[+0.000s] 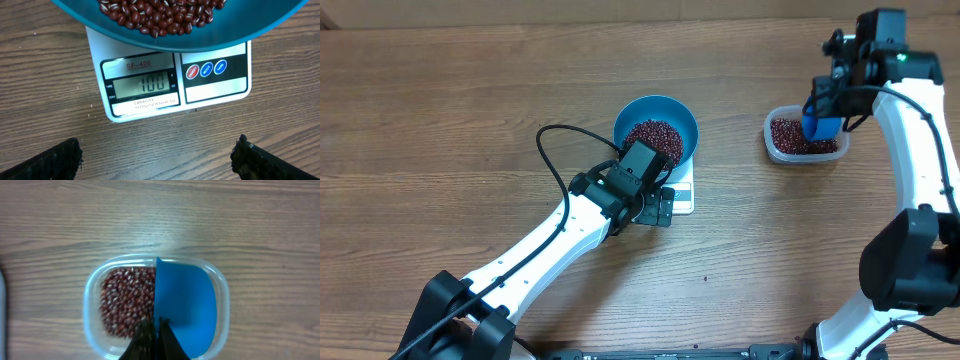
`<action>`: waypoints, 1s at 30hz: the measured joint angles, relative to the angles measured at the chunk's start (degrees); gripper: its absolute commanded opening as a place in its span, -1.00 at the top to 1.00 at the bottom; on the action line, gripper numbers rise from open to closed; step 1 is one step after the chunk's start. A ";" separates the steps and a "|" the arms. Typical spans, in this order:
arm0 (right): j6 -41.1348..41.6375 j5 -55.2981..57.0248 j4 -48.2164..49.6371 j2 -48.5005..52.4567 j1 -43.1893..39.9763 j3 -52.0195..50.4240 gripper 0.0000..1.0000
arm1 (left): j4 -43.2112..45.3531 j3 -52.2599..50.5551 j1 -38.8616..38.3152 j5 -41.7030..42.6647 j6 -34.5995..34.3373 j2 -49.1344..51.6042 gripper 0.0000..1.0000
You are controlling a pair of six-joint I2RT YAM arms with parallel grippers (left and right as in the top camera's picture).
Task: Scoop item into bowl and weigh 150g on scale
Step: 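Dip the scoop into the red beans with the right gripper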
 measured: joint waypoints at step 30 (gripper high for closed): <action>9.31 -17.75 6.10 -1.05 -4.92 -10.88 0.93 | 0.00 0.00 0.00 0.00 0.00 0.00 -0.99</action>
